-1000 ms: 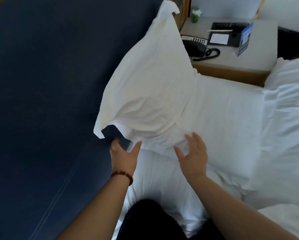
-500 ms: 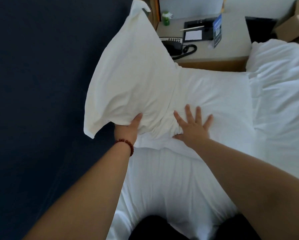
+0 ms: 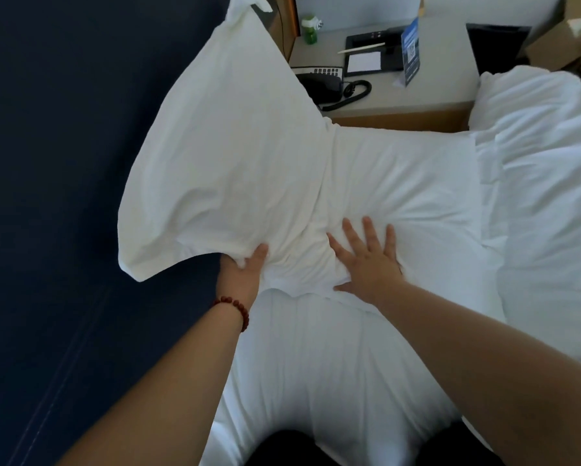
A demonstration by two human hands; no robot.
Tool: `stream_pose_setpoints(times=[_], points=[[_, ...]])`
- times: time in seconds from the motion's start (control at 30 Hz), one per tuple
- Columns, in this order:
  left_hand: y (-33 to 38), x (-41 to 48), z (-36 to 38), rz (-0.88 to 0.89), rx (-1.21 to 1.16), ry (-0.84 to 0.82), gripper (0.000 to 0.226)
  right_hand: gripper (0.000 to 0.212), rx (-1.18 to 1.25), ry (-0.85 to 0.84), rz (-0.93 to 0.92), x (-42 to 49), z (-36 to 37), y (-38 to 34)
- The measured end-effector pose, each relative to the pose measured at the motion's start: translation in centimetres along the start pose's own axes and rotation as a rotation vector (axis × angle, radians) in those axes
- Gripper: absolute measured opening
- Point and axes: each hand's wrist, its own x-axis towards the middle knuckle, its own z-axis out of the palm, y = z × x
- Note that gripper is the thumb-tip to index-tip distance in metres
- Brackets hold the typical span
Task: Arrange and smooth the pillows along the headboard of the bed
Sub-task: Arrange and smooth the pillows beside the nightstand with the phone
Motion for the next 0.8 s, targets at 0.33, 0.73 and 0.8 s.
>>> stream_pose_setpoints(times=[0.33,0.73,0.8], points=[[0.0,1.0,0.7,-0.072,0.05,-0.104,0.057,0.117,0.055,0.247,-0.104,-2.0,3.6,4.3],[-3.2,-5.5,-2.4,-0.26,-0.298,-0.048,0.015,0.042,1.946,-0.149,0.818,-9.2,0.2,-12.6],[-2.9,-5.4,-2.8,-0.244,-0.29,-0.07,0.014,0.052,2.377,-0.488,0.958,-6.7,-0.9,-13.8]])
